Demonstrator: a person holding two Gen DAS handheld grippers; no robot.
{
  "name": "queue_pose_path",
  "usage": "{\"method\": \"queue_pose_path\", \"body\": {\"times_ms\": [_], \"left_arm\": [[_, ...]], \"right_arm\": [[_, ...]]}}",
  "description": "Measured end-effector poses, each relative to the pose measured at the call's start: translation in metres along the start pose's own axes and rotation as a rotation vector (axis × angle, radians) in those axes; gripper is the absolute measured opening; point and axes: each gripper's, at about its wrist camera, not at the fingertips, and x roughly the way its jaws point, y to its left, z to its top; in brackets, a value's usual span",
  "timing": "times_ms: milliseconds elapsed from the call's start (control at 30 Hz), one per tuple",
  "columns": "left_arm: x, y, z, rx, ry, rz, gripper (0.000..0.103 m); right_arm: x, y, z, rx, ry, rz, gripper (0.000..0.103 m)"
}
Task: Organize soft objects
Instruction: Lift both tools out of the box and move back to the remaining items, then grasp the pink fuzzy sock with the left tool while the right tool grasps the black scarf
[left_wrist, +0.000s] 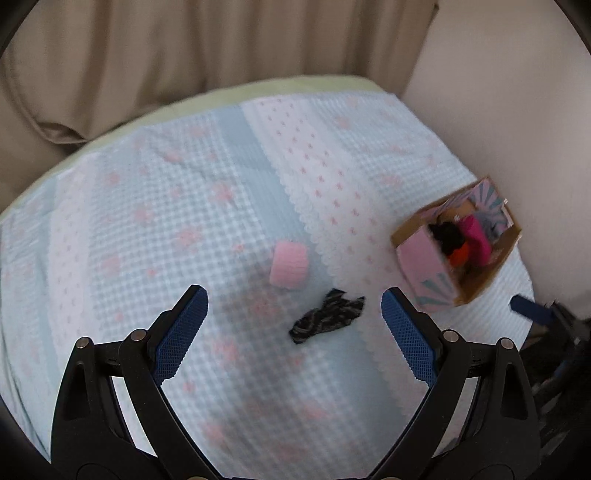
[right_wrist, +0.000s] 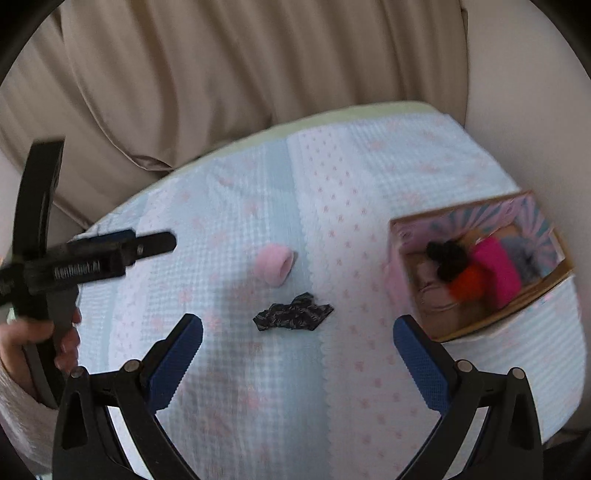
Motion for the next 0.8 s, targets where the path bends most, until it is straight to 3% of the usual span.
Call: {"method": "queue_pose_path", "body": {"times_ms": [233,533,633,733,767,800], "left_arm": [[0.105,0.016,0.008,0.028,0.074,-0.065,0.095],[0.202,0.009,0.003,0.044,0.115,-0.100,0.091],[0.220,0.011,-0.002,0.048,0.121,-0.091,0.079],[0.235,0.015,-0.009,0.044,0.139,-0.092,0.057],[0.237,0.015,-0.010,0.045,0.143,-0.089,0.047],[0.239,0.016,-0.012,0.046,0.148,-0.083,0.046]], "right_arm": [[0.105,0.005,-0.029,0.171,0.025,0.003,0.102],[0.194,-0.001,-0.046,0.326,-0.005,0.001,0.091],[0.213,0.001,-0.047,0.313,-0.009,-0.020,0.084],[0.221,0.000,-0.047,0.315,-0.024,-0.050,0.083],[0.223,0.002,-0.046,0.300,-0.029,-0.067,0.079],[0.225,0.004,-0.047,0.281,-0.029,-0.087,0.072]]}}
